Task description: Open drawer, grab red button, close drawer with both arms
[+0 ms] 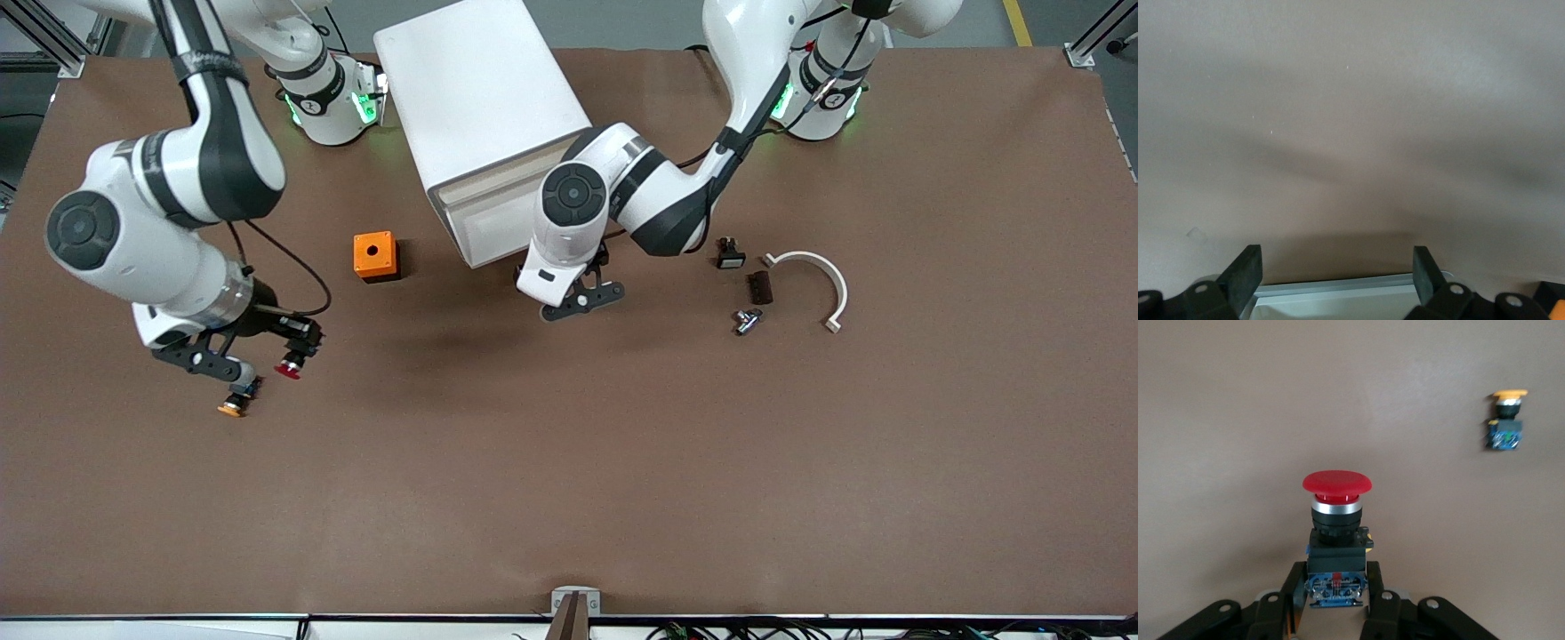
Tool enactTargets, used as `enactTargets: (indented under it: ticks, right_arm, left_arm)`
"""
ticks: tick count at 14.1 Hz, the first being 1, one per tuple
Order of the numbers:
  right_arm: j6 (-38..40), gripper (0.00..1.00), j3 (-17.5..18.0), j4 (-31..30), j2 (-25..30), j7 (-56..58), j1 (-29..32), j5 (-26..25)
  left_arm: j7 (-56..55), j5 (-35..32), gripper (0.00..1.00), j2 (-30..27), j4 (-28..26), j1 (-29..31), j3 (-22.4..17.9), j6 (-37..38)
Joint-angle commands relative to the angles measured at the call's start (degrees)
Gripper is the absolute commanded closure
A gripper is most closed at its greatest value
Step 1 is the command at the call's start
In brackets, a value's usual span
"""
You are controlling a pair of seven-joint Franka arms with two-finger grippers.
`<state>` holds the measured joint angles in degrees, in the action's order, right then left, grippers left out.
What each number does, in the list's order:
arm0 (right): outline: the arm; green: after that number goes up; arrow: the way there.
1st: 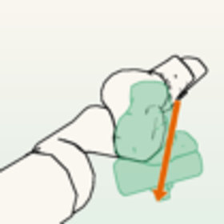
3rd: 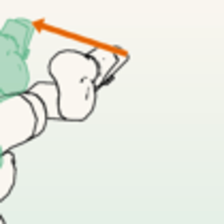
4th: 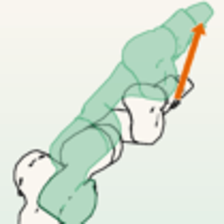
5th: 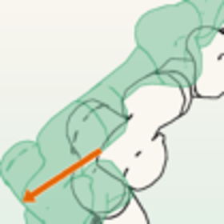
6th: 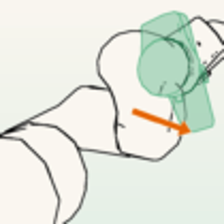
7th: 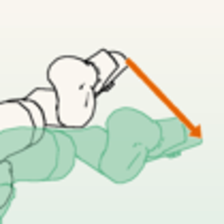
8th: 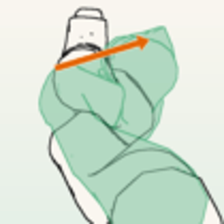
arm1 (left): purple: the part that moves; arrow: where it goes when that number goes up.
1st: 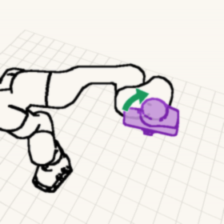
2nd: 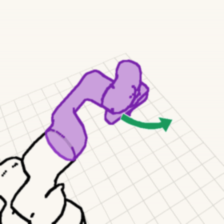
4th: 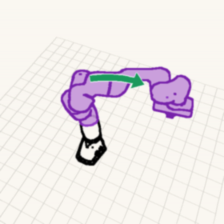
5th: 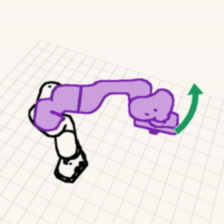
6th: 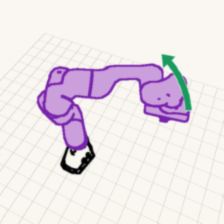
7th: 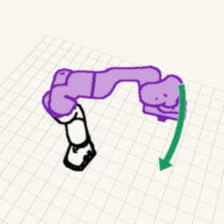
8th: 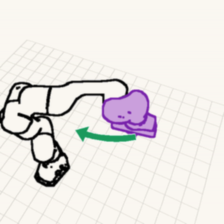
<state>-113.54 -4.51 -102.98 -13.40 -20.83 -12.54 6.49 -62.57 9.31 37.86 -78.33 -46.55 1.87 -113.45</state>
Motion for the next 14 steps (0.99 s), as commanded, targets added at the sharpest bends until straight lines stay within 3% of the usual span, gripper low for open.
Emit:
enactTargets:
  ticks: [1,10,14]
  right_arm:
    - [-1.9,0.99,1.2,1.4,-3.4,6.0,3.2,-1.3]
    - [-10.1,0.99,1.2,1.4,-12.0,17.8,8.4,-2.4]
    - [-12.8,0.99,1.3,1.7,-16.6,18.7,10.0,-2.2]
  left_arm:
    - [-1.8,-2.2,0.01,-0.2,-1.1,-2.4,-0.6,-0.9]
    - [-6.2,-1.4,0.01,0.6,-1.4,-6.4,0.5,-0.6]
    - [-7.4,3.1,0.01,0.9,-1.5,-6.4,1.5,-0.5]
